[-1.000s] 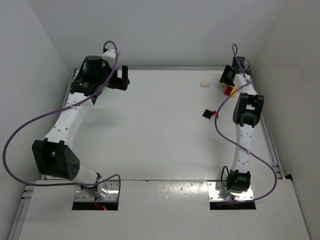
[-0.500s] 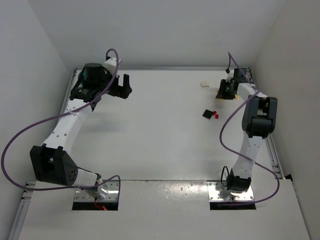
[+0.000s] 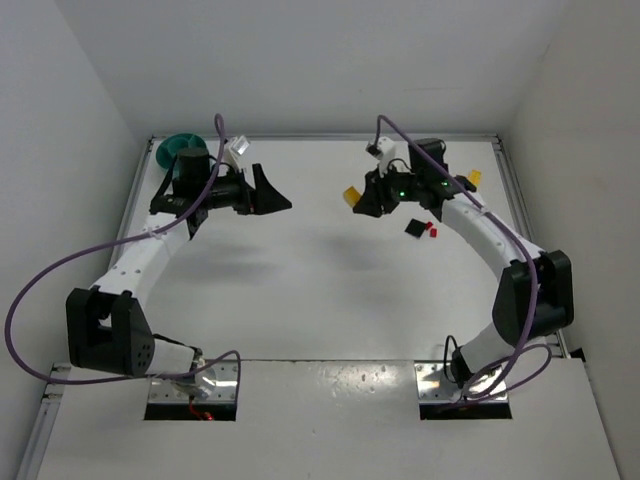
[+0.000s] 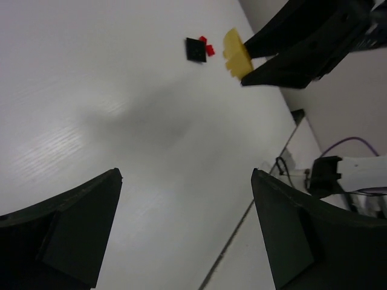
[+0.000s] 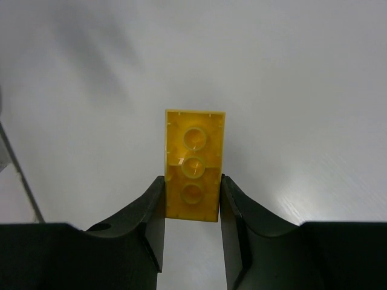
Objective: Sort the legos into containers by color
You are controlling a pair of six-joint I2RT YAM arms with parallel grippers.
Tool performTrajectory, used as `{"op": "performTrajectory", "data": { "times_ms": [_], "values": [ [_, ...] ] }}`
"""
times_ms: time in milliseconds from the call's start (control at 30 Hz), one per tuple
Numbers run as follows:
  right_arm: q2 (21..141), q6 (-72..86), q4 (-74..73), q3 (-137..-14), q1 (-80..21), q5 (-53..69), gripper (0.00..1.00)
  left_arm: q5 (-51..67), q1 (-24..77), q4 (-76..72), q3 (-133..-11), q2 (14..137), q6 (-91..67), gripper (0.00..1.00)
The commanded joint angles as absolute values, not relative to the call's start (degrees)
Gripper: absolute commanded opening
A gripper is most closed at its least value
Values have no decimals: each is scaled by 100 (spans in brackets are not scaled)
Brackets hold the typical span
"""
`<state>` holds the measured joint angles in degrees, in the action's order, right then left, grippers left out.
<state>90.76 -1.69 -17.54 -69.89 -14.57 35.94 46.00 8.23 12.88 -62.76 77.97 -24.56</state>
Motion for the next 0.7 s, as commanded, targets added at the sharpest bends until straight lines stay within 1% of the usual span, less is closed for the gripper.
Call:
{"op": "performTrajectory", "data": {
  "times_ms": [0,100,233,400,567,600,667],
  "values": [
    [8965,-211,-1564,-6935,-1932,3674,0,5317,853,458,-6231,7866,-3523,93],
    [8965,-342,-1704,-7136,-2485,3499,0,5370,905,457,-6336,7998,-3735,93],
    [9018,-501,-1889,-7286,-2855,3287,0,5370,1028,457,-6337,8112,-3788,92],
    [9176,-676,-2013,-7576,-3199,3033,0,5370,1239,343,-6048,8174,-3841,91],
    [9290,-782,-2145,-7778,-3453,2901,0,5370,1414,290,-5994,8367,-3894,83],
    [9290,-782,-2145,-7778,-3524,2831,0,5370,1415,290,-5994,8419,-3894,78],
    [9342,-843,-2197,-7831,-3577,2830,0,5370,1477,290,-5994,8420,-3894,72]
  ]
}}
